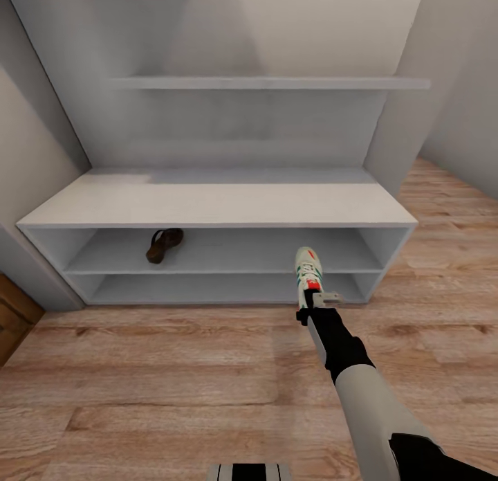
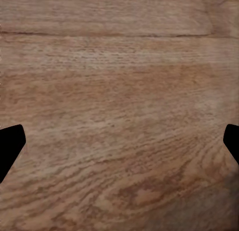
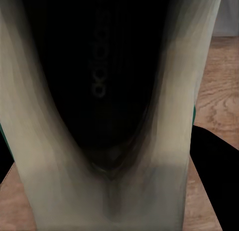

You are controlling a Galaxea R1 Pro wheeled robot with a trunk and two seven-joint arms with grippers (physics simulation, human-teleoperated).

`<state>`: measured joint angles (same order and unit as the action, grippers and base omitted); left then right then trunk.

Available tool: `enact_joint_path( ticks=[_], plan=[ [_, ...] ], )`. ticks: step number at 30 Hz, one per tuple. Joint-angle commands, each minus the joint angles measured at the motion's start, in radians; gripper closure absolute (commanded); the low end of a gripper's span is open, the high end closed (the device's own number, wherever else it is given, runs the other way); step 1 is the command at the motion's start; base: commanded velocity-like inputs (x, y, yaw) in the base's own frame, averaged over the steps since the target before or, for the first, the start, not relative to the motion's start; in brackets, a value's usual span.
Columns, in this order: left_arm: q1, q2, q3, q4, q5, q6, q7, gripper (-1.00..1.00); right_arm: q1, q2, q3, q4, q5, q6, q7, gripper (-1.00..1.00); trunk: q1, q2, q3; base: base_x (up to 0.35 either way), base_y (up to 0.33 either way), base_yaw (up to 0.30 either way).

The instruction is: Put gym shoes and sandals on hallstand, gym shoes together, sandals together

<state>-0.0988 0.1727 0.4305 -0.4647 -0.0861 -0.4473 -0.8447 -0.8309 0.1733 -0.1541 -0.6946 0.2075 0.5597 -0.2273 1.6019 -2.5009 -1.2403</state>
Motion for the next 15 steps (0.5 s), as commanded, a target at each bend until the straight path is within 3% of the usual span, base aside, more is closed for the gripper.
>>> enact_joint_path(
  ticks=[1, 15],
  plan=[
    [-0.001, -0.001, 0.008, 0.0, -0.009, -0.004, -0.005, -1.0, 0.0, 0.001, -0.004, -0.001, 0.01, 0.006, 0.002, 1.0, 0.0, 0.0, -0.001, 0.307, 0.0, 0.0],
    [-0.001, -0.002, 0.008, 0.0, -0.009, -0.005, -0.006, -1.0, 0.0, 0.001, -0.002, -0.003, 0.01, 0.005, 0.002, 1.0, 0.0, 0.0, -0.001, 0.334, -0.018, 0.0]
  ],
)
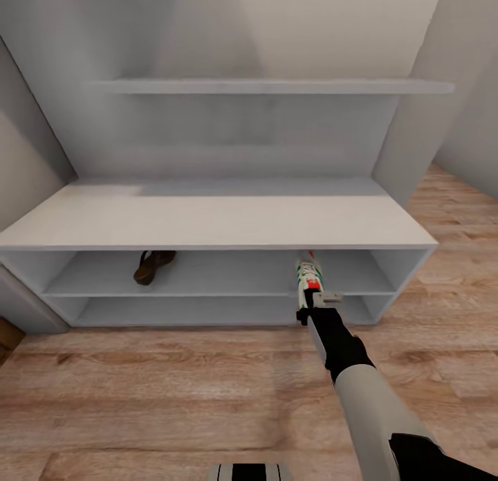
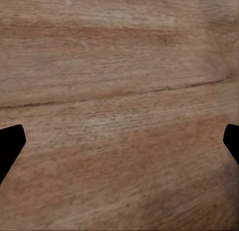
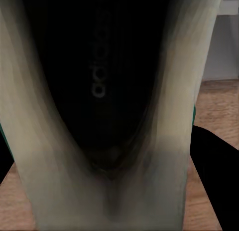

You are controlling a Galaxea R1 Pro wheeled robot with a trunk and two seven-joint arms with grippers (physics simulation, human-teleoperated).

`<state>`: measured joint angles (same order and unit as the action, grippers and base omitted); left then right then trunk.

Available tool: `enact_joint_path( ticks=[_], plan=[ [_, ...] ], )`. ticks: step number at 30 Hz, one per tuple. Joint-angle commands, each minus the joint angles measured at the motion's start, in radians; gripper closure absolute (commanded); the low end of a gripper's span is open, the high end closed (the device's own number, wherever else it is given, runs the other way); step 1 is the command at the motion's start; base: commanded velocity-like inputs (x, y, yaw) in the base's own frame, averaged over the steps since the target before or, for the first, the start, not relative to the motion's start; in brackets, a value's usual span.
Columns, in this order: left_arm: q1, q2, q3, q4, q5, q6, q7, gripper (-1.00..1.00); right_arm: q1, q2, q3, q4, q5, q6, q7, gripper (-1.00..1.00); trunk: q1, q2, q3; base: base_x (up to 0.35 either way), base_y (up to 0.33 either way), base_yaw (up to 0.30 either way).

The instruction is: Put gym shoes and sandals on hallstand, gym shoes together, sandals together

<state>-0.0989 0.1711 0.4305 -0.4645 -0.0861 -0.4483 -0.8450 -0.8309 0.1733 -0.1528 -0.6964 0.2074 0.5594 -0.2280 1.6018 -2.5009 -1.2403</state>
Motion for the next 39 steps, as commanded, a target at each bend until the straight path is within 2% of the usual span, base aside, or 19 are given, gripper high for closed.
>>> enact_joint_path(
  ticks=[1, 15, 39],
  plan=[
    [-0.001, -0.001, 0.008, 0.0, -0.009, -0.004, -0.006, -1.0, 0.0, 0.001, -0.004, -0.001, 0.01, 0.006, 0.003, 1.0, 0.0, 0.0, -0.001, 0.327, -0.113, 0.0],
    [-0.001, -0.004, 0.008, 0.001, -0.009, -0.004, -0.006, -1.0, 0.0, 0.001, -0.004, -0.002, 0.01, 0.006, 0.002, 1.0, 0.0, 0.0, -0.001, 0.308, -0.126, 0.0],
    [-0.001, -0.002, 0.008, 0.003, -0.009, -0.004, -0.006, -1.0, 0.0, 0.001, -0.005, -0.002, 0.009, 0.005, 0.003, 1.0, 0.0, 0.0, -0.001, 0.085, -0.004, 0.0]
  ],
)
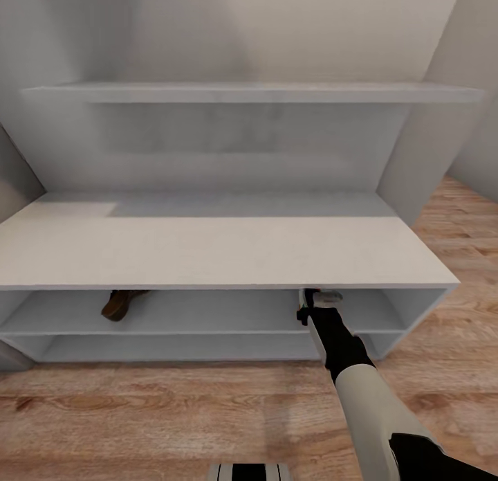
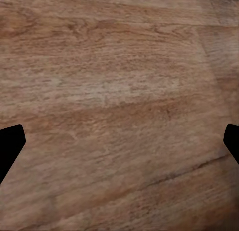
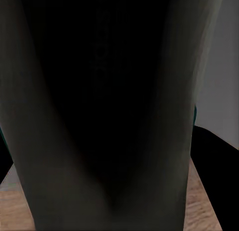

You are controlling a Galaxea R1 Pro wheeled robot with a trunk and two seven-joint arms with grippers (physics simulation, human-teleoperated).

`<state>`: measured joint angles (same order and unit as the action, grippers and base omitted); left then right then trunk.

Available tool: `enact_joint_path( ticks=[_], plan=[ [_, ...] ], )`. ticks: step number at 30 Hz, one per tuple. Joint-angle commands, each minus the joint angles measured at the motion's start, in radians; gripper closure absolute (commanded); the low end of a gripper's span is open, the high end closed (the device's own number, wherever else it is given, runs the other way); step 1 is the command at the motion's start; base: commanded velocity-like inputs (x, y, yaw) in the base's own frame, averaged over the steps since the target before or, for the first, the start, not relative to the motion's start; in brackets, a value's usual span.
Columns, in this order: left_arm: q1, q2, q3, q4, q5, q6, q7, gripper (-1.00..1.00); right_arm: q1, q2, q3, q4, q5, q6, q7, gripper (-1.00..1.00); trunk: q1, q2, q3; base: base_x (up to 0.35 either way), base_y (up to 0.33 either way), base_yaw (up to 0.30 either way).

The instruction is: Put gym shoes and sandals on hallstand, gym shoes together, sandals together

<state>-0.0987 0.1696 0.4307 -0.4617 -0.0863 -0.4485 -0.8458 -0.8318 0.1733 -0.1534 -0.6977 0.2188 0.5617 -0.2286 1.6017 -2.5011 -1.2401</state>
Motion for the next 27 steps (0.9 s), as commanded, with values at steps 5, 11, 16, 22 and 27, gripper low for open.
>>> enact_joint_path(
  ticks=[5, 11, 16, 22, 27],
  plan=[
    [-0.001, -0.001, 0.008, 0.0, -0.009, -0.004, -0.006, -1.0, 0.0, 0.001, -0.005, 0.0, -0.002, 0.003, 0.003, 1.0, 0.001, 0.0, -0.001, 0.137, 0.0, 0.0],
    [-0.001, -0.001, 0.008, 0.0, -0.009, -0.004, -0.006, -1.0, 0.0, 0.001, -0.005, 0.0, -0.003, 0.003, 0.003, 1.0, 0.001, 0.0, -0.001, 0.017, 0.0, 0.0],
    [-0.001, -0.001, 0.008, 0.0, -0.009, -0.004, -0.006, -1.0, 0.0, 0.001, -0.005, 0.0, -0.002, 0.003, 0.003, 1.0, 0.001, 0.0, -0.001, 0.002, 0.0, 0.0],
    [-0.001, -0.001, 0.008, 0.0, -0.009, -0.004, -0.006, -1.0, 0.0, 0.001, -0.005, 0.0, -0.003, 0.003, 0.003, 1.0, 0.001, 0.0, -0.001, 0.0, 0.0, 0.0],
    [-0.001, -0.001, 0.008, 0.0, -0.009, -0.004, -0.006, -1.0, 0.0, 0.001, -0.005, -0.002, -0.003, 0.003, 0.003, 1.0, 0.001, 0.0, -0.001, 0.017, 0.0, 0.0]
  ],
)
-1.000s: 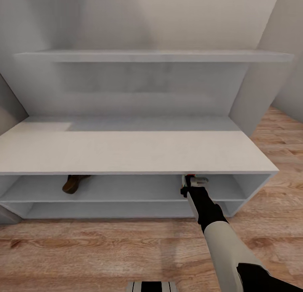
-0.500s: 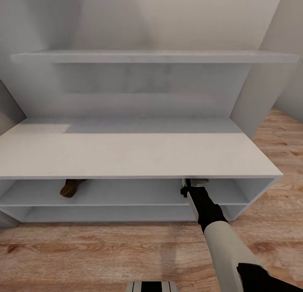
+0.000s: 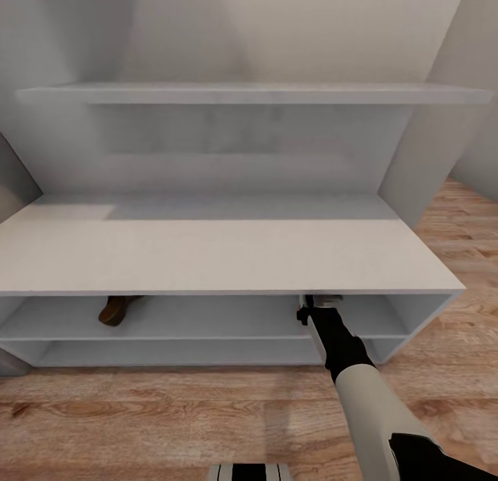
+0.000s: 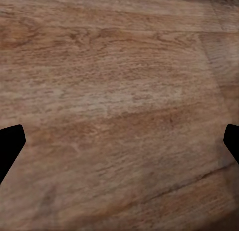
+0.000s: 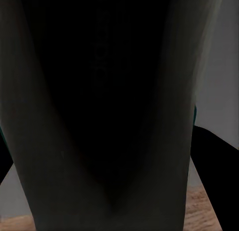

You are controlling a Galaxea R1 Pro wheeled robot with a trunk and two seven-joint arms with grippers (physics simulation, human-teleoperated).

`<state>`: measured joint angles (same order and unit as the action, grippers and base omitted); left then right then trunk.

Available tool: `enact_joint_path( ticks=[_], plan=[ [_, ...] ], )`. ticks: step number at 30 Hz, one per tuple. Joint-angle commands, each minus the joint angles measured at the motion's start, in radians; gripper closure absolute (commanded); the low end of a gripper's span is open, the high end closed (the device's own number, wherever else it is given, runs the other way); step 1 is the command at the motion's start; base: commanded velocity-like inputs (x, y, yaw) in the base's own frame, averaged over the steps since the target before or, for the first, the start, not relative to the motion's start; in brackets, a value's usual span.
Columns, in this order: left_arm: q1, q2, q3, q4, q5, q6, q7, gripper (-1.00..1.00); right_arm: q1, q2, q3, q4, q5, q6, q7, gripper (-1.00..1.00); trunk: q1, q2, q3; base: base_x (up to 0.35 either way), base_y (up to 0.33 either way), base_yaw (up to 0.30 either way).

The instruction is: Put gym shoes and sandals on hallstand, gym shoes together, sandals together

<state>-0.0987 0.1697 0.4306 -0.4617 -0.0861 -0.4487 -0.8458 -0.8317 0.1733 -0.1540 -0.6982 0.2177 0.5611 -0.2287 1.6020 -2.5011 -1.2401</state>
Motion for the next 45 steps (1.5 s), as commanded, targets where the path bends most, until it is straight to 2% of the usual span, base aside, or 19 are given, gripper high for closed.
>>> enact_joint_path(
  ticks=[1, 9, 10, 31, 45],
  plan=[
    [-0.001, -0.001, 0.008, 0.0, -0.009, -0.004, -0.006, -1.0, 0.0, 0.001, -0.004, -0.001, -0.001, 0.003, 0.003, 1.0, 0.0, 0.0, -0.001, 0.096, 0.0, 0.0],
    [-0.001, -0.001, 0.008, 0.0, -0.009, -0.004, -0.006, -1.0, 0.0, 0.001, -0.004, -0.001, -0.001, 0.003, 0.003, 1.0, 0.0, 0.0, -0.001, 0.076, 0.0, 0.0],
    [-0.001, -0.001, 0.008, 0.0, -0.009, -0.004, -0.006, -1.0, 0.0, 0.001, -0.004, -0.001, -0.001, 0.003, 0.003, -1.0, 0.0, 0.0, -0.001, 0.014, 0.0, 0.0],
    [-0.001, 0.0, 0.008, 0.0, -0.009, -0.004, -0.006, -1.0, 0.0, 0.001, -0.005, -0.001, -0.001, 0.003, 0.003, -1.0, 0.0, 0.0, -0.001, -0.005, 0.0, 0.0],
    [-0.001, 0.001, 0.008, 0.0, -0.009, -0.004, -0.006, -1.0, 0.0, 0.001, -0.006, -0.001, -0.001, 0.003, 0.003, -1.0, 0.0, 0.0, -0.001, -0.288, 0.0, 0.0]
  ],
)
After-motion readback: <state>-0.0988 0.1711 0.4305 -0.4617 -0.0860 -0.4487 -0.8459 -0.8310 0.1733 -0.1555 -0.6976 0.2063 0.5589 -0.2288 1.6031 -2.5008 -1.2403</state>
